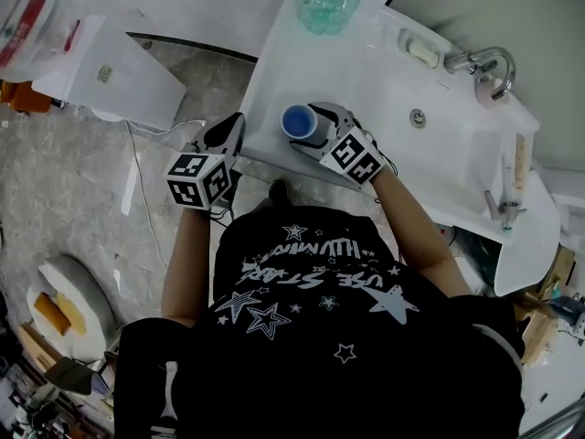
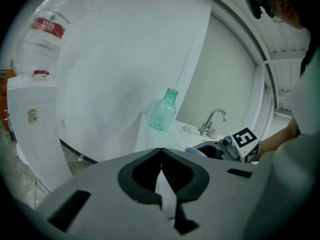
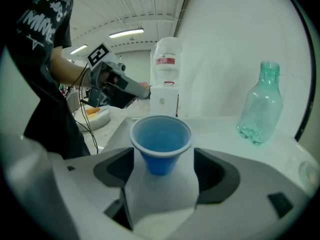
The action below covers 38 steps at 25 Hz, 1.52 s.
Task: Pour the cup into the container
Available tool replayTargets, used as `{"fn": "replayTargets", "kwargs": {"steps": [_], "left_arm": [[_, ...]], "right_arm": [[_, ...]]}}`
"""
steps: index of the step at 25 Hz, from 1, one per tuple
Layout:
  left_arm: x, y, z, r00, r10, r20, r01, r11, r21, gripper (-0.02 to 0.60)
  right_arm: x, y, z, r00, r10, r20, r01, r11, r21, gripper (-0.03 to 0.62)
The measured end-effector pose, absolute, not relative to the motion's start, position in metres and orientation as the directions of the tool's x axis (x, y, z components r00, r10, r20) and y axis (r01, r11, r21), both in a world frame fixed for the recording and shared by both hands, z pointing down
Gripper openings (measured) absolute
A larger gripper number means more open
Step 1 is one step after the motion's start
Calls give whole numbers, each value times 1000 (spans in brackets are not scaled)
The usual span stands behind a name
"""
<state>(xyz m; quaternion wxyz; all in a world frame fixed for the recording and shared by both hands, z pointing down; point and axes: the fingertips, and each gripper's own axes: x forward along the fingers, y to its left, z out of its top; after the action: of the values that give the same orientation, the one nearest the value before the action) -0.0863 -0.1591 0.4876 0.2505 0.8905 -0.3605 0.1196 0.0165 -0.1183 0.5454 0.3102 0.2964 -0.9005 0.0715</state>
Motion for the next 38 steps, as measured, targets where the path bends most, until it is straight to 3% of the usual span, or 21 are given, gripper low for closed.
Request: {"fn": "replayTargets", "kwargs": {"steps": [11, 16, 25, 29, 38], "left_arm": [[-80, -104, 474, 628, -677, 384, -778, -525, 346, 12], [-64, -72, 463, 611, -701, 368, -790, -514, 334, 11], [-41, -18, 449, 591, -733, 337, -805, -506, 311, 12], [-33, 7, 445, 585, -742, 327, -809, -503, 303, 11], [-14, 64, 441, 592, -743, 313, -804, -515, 299, 12]], "right_arm": [[38, -77, 516, -681, -475, 557, -547, 836, 44, 353], [59, -58, 494, -688, -531, 494, -595, 803, 35, 246], [88, -23, 470, -694, -589, 413, -642, 766, 13, 137], [96, -2, 462, -688, -615, 385, -656, 754, 33, 15], [102, 55, 438, -681, -629, 375, -638, 761, 118, 6]]}}
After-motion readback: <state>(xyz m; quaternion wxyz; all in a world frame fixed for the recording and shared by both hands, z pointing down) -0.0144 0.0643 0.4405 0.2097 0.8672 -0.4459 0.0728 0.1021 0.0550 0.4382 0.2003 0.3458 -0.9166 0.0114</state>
